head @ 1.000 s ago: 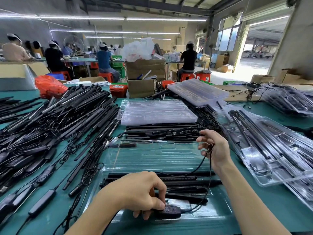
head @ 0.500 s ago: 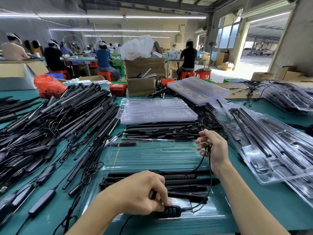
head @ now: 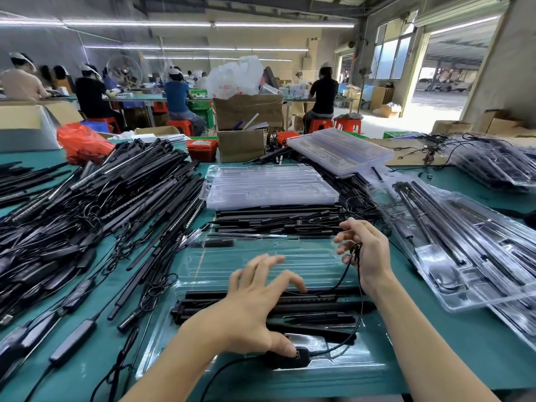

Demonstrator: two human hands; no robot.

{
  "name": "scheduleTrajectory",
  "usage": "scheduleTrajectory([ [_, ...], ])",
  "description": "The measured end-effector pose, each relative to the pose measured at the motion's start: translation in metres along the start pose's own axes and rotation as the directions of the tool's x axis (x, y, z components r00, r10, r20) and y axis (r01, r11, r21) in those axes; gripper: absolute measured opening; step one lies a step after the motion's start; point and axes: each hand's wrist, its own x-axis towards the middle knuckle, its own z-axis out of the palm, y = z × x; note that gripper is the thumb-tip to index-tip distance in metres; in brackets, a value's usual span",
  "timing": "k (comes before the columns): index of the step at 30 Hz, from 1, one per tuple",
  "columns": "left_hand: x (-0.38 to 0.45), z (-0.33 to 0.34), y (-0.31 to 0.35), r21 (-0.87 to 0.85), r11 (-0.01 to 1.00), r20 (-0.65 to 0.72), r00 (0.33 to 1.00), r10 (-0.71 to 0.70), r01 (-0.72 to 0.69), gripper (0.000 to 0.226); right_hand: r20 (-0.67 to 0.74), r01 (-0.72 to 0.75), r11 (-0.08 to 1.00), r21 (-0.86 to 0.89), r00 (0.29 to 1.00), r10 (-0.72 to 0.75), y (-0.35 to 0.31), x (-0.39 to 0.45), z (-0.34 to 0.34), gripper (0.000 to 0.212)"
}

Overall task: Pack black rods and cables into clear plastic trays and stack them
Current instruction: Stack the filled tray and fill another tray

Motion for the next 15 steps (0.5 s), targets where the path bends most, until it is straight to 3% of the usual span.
scheduleTrajectory([
  [3, 0.01, -0.003, -0.001, 0.087, 0.987, 0.105, 0.984, -0.145, 0.136, 0.116, -0.002, -0.002, 1.0, -0.004, 1.0, 0.002, 0.0, 0.0, 0.0, 0.021],
  [5, 0.017, -0.004, -0.004, 0.102, 0.966, 0.174, 0.952, -0.252, 0.237, 0.129, -0.003, 0.002, 1.0, -0.003, 1.0, -0.002, -0.001, -0.001, -0.001, 0.021],
  [9, 0.019, 0.0, -0.014, 0.148, 0.955, 0.23, 0.93, -0.287, 0.258, 0.126, 0.0, 0.036, 0.999, -0.034, 0.999, -0.036, -0.002, -0.002, 0.0, 0.03],
  [15, 0.015, 0.01, -0.024, 0.172, 0.962, 0.162, 0.958, -0.238, 0.21, 0.121, -0.002, 0.041, 0.985, -0.17, 0.999, -0.042, -0.006, -0.004, 0.007, 0.085],
])
